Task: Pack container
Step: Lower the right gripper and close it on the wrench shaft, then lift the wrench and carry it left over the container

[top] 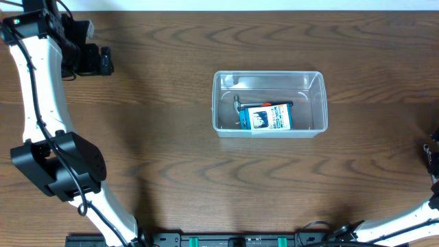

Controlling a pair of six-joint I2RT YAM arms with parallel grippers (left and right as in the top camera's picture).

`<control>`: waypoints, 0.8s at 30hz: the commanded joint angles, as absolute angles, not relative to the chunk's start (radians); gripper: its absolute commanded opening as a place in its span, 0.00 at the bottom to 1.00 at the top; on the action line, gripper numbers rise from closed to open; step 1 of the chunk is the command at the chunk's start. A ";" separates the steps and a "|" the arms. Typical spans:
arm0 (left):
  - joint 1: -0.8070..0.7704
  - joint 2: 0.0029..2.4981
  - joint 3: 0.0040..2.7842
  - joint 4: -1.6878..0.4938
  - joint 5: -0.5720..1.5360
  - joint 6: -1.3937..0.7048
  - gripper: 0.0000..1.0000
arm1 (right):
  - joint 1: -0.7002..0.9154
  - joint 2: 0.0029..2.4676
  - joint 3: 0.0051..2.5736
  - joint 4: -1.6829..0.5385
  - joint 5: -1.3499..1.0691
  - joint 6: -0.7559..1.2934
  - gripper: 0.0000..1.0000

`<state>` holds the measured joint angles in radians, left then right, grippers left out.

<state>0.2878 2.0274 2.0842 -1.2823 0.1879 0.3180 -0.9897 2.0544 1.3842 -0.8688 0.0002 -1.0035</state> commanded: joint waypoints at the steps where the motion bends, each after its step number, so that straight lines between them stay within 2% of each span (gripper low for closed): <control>1: 0.291 2.039 2.078 -1.286 0.197 0.316 0.98 | -0.975 2.069 1.396 -0.867 -0.009 -0.987 0.01; 7: 0.291 2.039 2.078 -1.286 0.197 0.316 0.98 | -0.920 2.068 1.485 -0.885 -0.018 -0.942 0.01; 12: 0.291 2.039 2.078 -1.286 0.197 0.316 0.98 | -0.802 2.068 1.645 -0.971 -0.028 -0.939 0.01; 24: 0.291 2.039 2.078 -1.286 0.197 0.316 0.98 | -0.341 2.068 2.029 -1.200 -0.081 -0.940 0.01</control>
